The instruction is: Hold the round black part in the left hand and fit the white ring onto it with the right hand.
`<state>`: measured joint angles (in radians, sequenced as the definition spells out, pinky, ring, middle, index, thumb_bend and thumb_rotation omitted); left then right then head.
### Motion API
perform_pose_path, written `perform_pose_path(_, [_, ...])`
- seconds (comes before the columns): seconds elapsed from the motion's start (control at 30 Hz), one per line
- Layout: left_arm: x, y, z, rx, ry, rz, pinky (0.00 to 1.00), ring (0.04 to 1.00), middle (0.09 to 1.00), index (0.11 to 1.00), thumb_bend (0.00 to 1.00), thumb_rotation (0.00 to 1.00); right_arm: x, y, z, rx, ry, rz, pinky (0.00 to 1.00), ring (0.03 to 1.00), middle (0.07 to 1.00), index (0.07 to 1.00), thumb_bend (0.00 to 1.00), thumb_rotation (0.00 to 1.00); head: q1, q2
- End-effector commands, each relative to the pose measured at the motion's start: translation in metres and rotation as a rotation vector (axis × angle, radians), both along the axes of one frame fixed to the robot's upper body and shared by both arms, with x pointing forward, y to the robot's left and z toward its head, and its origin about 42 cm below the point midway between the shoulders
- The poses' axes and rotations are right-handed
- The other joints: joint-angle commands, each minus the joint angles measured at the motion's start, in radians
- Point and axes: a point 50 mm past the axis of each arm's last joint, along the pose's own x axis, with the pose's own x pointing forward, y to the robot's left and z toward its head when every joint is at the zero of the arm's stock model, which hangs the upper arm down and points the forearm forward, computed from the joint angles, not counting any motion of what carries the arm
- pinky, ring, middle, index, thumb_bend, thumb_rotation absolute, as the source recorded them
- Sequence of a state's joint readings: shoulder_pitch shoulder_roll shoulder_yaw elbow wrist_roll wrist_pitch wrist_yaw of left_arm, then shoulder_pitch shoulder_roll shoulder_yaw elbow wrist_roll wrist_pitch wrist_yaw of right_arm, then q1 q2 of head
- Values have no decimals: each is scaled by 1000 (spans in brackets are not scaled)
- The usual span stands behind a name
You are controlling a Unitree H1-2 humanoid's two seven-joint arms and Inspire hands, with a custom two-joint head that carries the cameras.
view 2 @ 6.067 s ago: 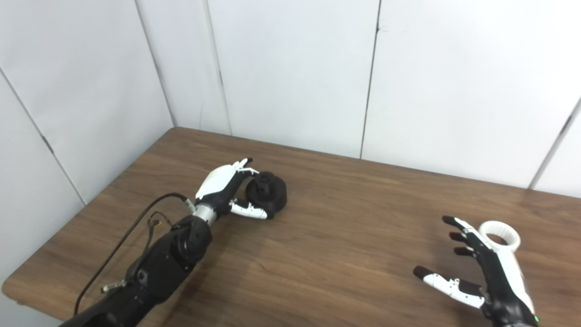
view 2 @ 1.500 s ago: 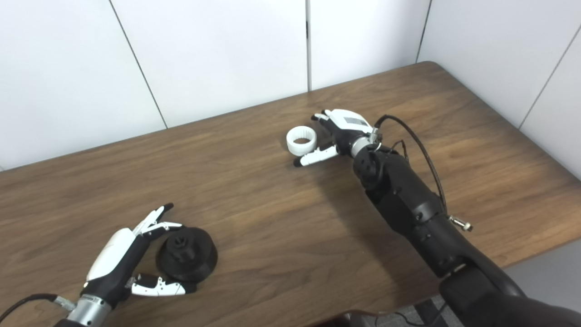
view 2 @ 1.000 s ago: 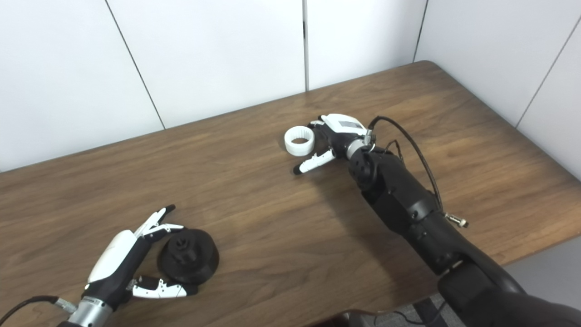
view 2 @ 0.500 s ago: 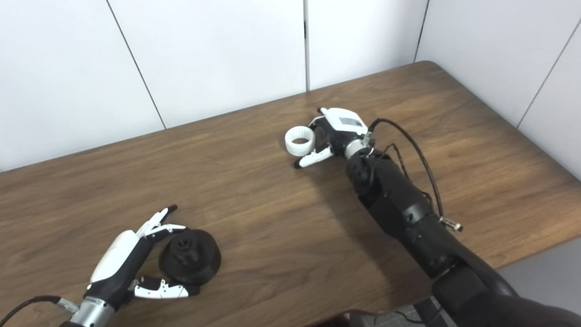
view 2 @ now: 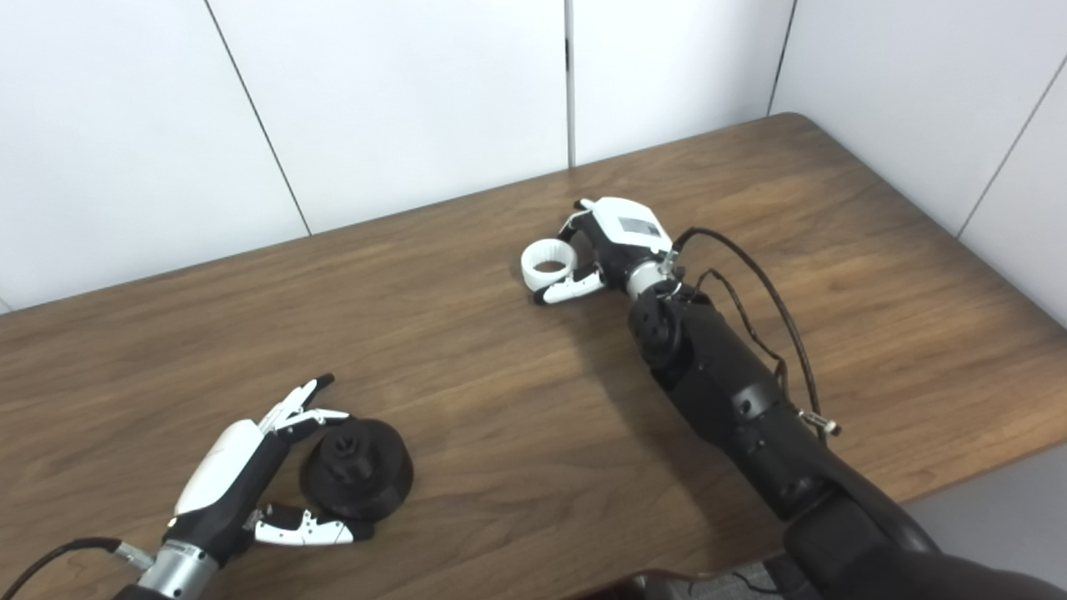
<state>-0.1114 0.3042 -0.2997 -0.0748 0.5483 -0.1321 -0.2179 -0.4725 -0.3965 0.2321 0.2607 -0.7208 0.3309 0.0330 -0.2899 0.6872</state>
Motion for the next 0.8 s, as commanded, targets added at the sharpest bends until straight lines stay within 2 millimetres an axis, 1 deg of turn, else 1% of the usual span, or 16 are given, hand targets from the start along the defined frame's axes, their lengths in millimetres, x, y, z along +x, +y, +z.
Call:
perform_pose_path(0.0, [4, 1, 6, 13, -25, -4, 981, 1000, 1000, 679, 934, 318, 8, 0, 22, -7, -100, 20, 923, 935, 929, 652, 847, 413, 2, 1])
perform_pose_path(0.03, [4, 1, 6, 14, -27, -4, 975, 1000, 1000, 678, 933, 320, 7, 0, 22, -5, -103, 19, 925, 934, 927, 650, 845, 407, 2, 1])
perform_pose_path(0.2, [3, 1, 5, 12, -28, -4, 976, 1000, 1000, 676, 934, 322, 4, 1, 19, 31, -159, 20, 928, 918, 902, 614, 821, 312, 4, 2])
perform_pose_path(0.33, [3, 1, 4, 6, -22, -1, 992, 1000, 1000, 676, 935, 314, 2, 1, 17, 46, -188, 17, 947, 922, 898, 603, 789, 283, 4, 5])
perform_pose_path(0.4, [3, 1, 4, 5, -22, -2, 993, 1000, 1000, 677, 934, 314, 1, 0, 17, 50, -204, 18, 948, 917, 889, 594, 774, 241, 4, 4])
perform_pose_path(0.5, [3, 1, 4, 6, -24, -2, 990, 1000, 1000, 675, 934, 314, 0, 0, 17, 55, -215, 19, 959, 920, 886, 590, 756, 226, 4, 8])
perform_pose_path(0.53, [3, 1, 4, 8, -21, -1, 990, 1000, 1000, 676, 934, 319, -1, 0, 17, 55, -219, 20, 963, 921, 886, 533, 616, 182, 5, 8])
perform_pose_path(0.6, [3, 1, 5, 11, -17, 0, 992, 1000, 1000, 678, 933, 319, -1, -1, 17, 57, -228, 20, 969, 922, 881, 498, 532, 155, 4, 9])
perform_pose_path(0.77, [2, 1, 4, 7, -22, -3, 983, 1000, 1000, 675, 932, 310, -1, -1, 16, 64, -231, 22, 979, 924, 879, 492, 520, 150, 8, 11])
